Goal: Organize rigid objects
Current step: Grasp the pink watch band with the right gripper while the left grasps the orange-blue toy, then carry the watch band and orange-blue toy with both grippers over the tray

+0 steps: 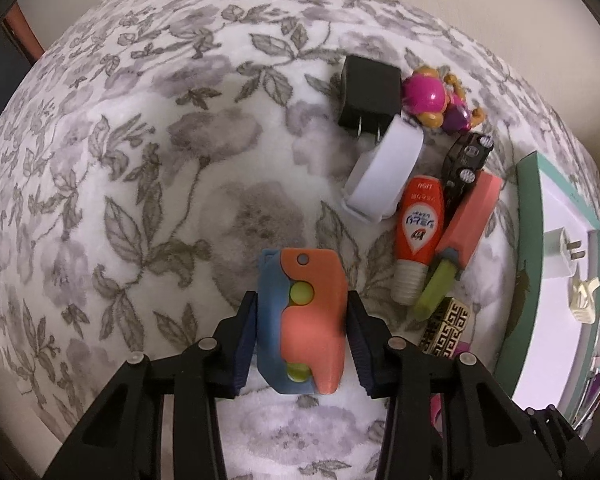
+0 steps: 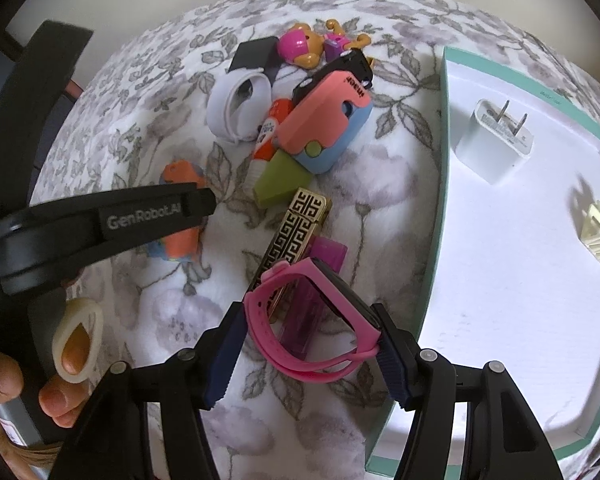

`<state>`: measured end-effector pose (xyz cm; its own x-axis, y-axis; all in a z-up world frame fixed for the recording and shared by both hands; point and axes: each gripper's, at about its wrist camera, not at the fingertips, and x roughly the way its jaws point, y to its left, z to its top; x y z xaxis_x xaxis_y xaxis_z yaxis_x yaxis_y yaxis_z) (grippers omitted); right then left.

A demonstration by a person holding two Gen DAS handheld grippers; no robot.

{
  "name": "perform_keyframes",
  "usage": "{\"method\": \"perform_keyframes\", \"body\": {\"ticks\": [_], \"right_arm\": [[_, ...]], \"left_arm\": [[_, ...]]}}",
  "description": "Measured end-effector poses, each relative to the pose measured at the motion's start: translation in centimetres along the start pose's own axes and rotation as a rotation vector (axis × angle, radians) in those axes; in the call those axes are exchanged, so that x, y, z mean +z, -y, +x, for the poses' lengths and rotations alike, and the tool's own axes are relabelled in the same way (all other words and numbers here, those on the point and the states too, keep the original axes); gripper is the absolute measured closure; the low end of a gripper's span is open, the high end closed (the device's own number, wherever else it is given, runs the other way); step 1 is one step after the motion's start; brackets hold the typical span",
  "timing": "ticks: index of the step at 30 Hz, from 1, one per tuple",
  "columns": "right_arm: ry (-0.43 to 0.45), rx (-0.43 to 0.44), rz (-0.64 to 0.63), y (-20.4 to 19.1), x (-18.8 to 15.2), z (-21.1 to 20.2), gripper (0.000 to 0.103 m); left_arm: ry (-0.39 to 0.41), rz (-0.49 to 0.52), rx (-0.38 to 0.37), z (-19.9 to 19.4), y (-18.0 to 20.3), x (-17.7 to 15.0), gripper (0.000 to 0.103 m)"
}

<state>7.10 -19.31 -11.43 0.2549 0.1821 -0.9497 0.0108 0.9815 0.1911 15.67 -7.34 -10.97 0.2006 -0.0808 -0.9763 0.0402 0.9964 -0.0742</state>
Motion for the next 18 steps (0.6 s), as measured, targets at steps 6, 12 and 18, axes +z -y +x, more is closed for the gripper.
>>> {"method": "perform_keyframes", "body": {"ticks": [6, 12, 18], "right_arm": [[0.036, 0.005, 0.033, 0.9, 0.3, -1.7, 0.039], [0.16, 0.023, 0.114, 3.0, 0.6, -6.8, 0.039], [0.293, -0.039, 0.214, 5.7, 0.0, -12.6, 0.039]], "left_arm": [[0.086, -0.005, -0.026, -4.4, -0.8, 0.4, 0.059], [0.235, 0.011, -0.083, -10.4, -0.7, 0.0, 0.059], [0.335, 0.051, -0.145, -14.1, 1.3, -1.6, 0.059]]}}
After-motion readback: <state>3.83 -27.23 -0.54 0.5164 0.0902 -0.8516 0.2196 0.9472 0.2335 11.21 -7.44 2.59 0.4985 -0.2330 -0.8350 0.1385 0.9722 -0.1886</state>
